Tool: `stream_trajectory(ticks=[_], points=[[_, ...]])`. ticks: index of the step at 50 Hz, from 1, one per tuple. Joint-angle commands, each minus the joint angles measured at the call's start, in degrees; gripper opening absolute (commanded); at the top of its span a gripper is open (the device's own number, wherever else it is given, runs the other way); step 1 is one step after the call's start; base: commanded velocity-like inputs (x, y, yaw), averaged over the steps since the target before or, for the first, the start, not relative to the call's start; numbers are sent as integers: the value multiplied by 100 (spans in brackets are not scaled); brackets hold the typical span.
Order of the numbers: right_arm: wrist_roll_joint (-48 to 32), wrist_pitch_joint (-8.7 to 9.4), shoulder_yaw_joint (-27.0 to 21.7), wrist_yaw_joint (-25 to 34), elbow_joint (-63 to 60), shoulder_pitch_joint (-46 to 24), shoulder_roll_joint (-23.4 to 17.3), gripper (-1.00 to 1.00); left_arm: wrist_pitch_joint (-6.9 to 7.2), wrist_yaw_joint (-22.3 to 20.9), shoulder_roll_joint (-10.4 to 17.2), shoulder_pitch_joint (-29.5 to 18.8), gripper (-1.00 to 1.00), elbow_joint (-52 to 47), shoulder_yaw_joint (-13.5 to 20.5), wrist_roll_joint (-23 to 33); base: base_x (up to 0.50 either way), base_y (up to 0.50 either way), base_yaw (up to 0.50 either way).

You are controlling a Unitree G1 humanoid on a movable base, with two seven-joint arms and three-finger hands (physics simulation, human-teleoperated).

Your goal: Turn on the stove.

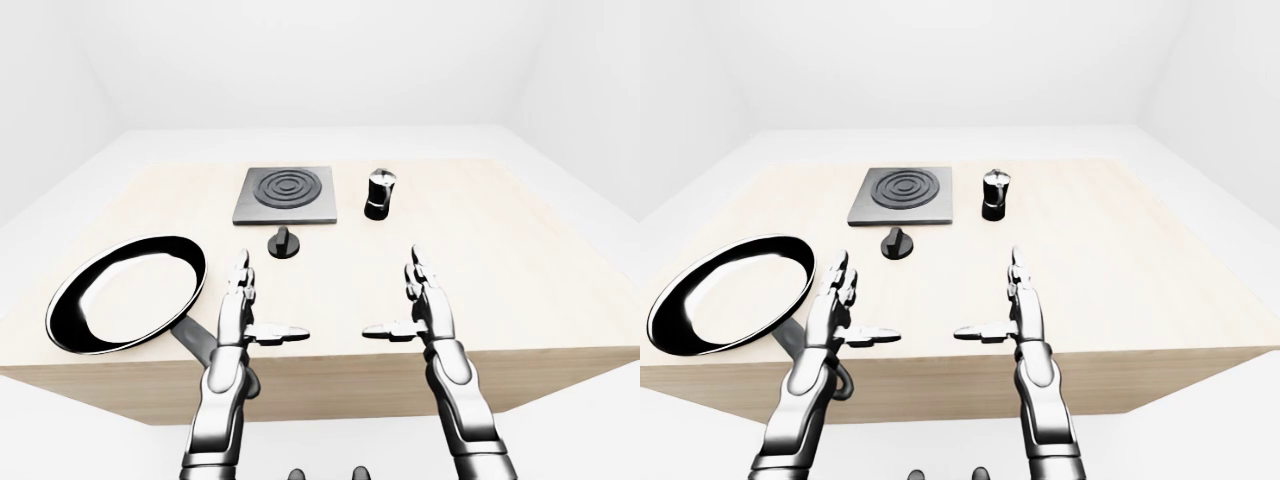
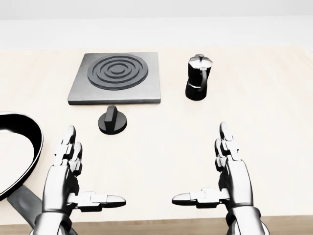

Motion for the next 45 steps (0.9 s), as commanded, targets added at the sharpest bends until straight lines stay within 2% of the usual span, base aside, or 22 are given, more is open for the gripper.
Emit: stream_trajectory(ticks=[1,3,5,13,23,36,45], points=[[47,-61,-132,151,97,-6,-73,100,3,-110,59,21,100,-36,118,-29,0,0,0],[53,-50,-137,152,62,13,-72,100,-40,-102,57,21,100,-3,124,-27,0,0,0],[45,-93,-143,146,134,-7,-73,100,-9,-89,53,35,100,-56,132,-42,0,0,0],[28,-80,-130,136,151,-9,-70,100,31,-54,55,32,100,-92,161,-95,0,0,0],[12,-115,-133,128,225,-36,-73,100,-13,-65,64,-14,100,35,166,-113,2,0,0],[17,-147,-141,127,303,-68,-76,100,39,-62,65,-29,100,31,158,-112,32,0,0],[22,-136,-144,124,286,-69,-78,100,15,-63,67,-38,100,68,162,-115,36,0,0]])
